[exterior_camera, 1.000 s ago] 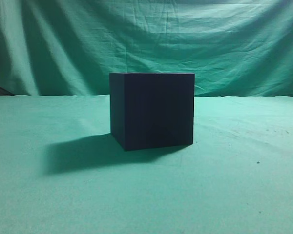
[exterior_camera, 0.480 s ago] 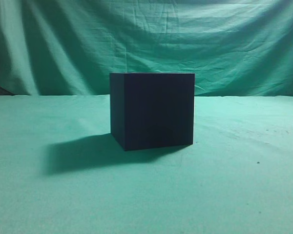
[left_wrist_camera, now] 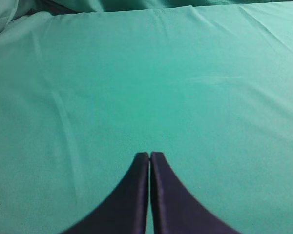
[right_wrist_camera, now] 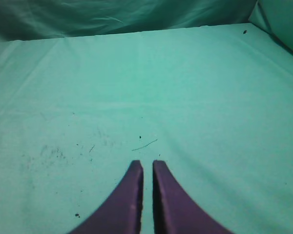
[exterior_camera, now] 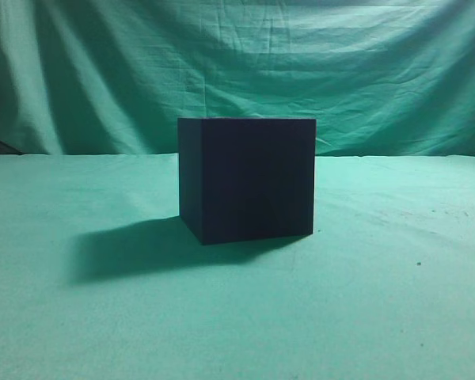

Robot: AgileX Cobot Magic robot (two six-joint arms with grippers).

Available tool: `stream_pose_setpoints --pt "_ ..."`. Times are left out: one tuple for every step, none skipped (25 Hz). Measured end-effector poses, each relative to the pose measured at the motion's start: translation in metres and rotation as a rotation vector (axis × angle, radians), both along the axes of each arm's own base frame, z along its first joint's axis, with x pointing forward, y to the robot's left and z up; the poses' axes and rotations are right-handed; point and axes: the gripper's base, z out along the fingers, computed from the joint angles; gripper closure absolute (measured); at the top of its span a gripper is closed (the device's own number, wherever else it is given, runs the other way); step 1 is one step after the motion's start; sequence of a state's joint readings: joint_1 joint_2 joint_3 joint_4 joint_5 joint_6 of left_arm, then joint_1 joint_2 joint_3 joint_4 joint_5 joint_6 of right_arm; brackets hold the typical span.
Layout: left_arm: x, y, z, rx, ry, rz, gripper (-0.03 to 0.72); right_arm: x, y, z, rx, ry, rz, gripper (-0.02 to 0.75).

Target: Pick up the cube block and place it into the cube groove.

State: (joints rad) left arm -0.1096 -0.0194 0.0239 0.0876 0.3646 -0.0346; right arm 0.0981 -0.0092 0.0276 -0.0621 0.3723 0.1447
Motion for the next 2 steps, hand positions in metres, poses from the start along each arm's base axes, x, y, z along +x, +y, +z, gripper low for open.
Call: stream_pose_setpoints --pt "0.0 0.0 0.0 0.0 0.0 0.0 0.688 0.0 0.0 0.0 0.0 0.0 0.0 0.69" --pt "0.0 0.0 0.0 0.0 0.0 0.0 0.688 0.0 0.0 0.0 0.001 0.0 0.0 0.69"
